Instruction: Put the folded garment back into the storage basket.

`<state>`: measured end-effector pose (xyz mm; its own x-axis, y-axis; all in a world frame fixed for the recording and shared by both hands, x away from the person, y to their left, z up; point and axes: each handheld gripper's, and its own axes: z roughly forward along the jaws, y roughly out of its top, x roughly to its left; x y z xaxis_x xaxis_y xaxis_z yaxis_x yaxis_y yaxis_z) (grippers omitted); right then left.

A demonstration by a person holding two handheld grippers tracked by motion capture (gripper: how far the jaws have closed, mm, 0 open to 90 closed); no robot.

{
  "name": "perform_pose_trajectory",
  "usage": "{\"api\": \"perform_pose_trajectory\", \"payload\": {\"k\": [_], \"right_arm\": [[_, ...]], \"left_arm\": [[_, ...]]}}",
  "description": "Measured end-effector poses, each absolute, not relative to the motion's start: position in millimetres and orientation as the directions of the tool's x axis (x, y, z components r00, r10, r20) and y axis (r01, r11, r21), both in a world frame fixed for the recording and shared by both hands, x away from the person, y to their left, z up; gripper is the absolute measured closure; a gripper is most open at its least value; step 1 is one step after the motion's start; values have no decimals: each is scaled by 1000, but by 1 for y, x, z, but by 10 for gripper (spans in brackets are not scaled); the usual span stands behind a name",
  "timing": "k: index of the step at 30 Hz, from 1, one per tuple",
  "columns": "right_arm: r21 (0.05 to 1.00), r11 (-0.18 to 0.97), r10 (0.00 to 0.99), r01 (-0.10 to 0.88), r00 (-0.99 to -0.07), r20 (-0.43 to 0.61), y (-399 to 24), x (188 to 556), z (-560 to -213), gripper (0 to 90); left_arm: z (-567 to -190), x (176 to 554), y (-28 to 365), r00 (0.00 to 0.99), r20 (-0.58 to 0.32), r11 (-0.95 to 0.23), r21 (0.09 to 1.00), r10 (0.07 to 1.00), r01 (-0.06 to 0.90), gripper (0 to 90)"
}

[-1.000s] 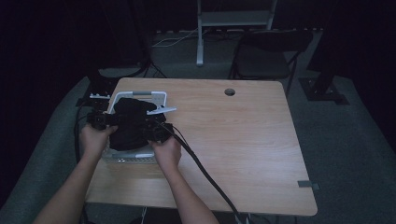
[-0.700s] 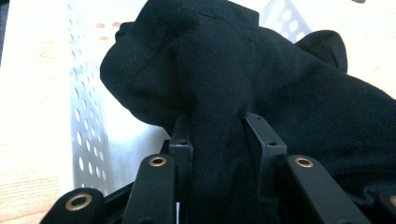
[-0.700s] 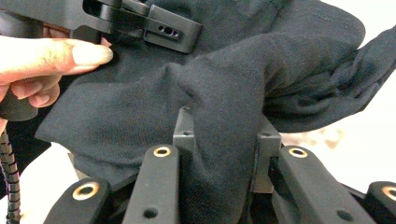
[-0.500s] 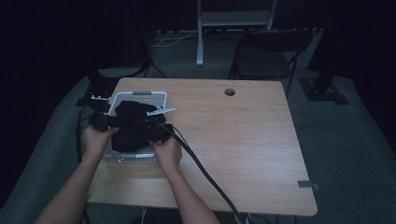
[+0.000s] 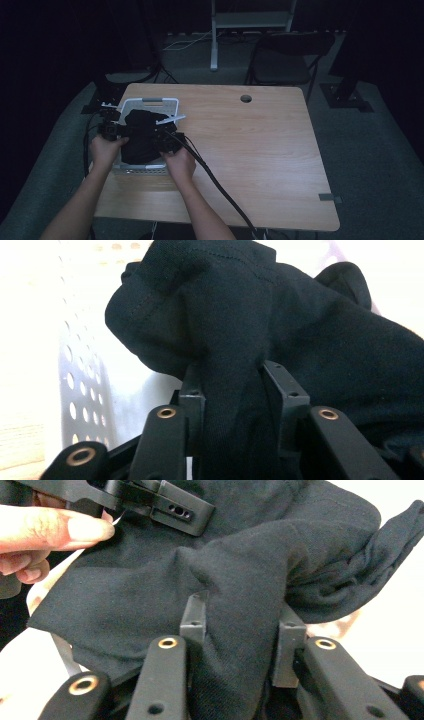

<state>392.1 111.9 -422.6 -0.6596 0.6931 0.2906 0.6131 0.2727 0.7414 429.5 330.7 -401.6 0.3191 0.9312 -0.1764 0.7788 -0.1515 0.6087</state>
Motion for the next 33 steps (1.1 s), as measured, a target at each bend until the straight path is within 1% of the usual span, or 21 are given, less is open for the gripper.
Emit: {"api": "perform_pose_trajectory", "payload": {"k": [4,5,6,7,9,10,11,13,15,17,18,19,22,25,28,29,32,33], "right_arm": [[734,296,702,612,-660,267,112,393,-425,623],[732,306,709,609,-659,252,113,392,-425,606],[733,314,711,603,-661,239,113,392,-425,583],[731,321,713,602,-662,232,114,392,-426,549],[727,339,716,597,-665,211,116,391,-427,511],[726,348,713,594,-670,206,117,391,-428,497],[723,352,713,594,-671,204,118,391,-428,485],[725,362,711,586,-677,192,119,391,-428,462],[726,362,711,584,-677,190,119,390,-427,431],[727,360,707,585,-680,197,119,390,-426,393],[730,360,706,581,-681,194,118,390,-425,369],[732,357,706,580,-681,195,118,389,-425,350],[740,348,703,576,-682,200,118,389,-424,287],[754,343,711,561,-680,182,118,387,-422,222],[769,331,724,547,-670,165,116,386,-421,159],[772,333,722,541,-673,161,115,386,-421,144],[779,310,730,545,-661,172,108,386,-420,134],[774,308,740,553,-651,170,106,386,-421,131]], "left_arm": [[-403,430,328,320,-150,-171,601,935,781,635],[-403,430,327,319,-141,-175,602,937,779,616],[-404,430,327,317,-126,-181,603,940,777,581],[-404,430,326,313,-117,-183,604,942,776,521],[-405,430,325,317,-111,-190,602,942,775,463],[-405,430,325,316,-117,-187,598,942,779,409],[-405,431,324,323,-133,-187,590,937,786,394],[-408,432,321,332,-137,-202,562,933,802,331],[-411,432,317,349,-122,-231,545,929,806,312],[-411,431,314,354,-88,-253,543,931,801,298],[-412,431,313,349,-81,-252,544,934,800,264],[-412,431,313,348,-87,-249,541,933,803,227],[-411,430,311,369,-102,-262,534,924,804,220],[-410,428,310,381,-101,-272,535,919,800,122],[-406,423,312,377,-98,-260,565,921,783,122],[-404,422,313,378,-110,-252,573,919,780,122],[-403,419,317,366,-162,-207,593,916,778,121],[-403,417,319,364,-165,-201,597,917,777,120]]}}
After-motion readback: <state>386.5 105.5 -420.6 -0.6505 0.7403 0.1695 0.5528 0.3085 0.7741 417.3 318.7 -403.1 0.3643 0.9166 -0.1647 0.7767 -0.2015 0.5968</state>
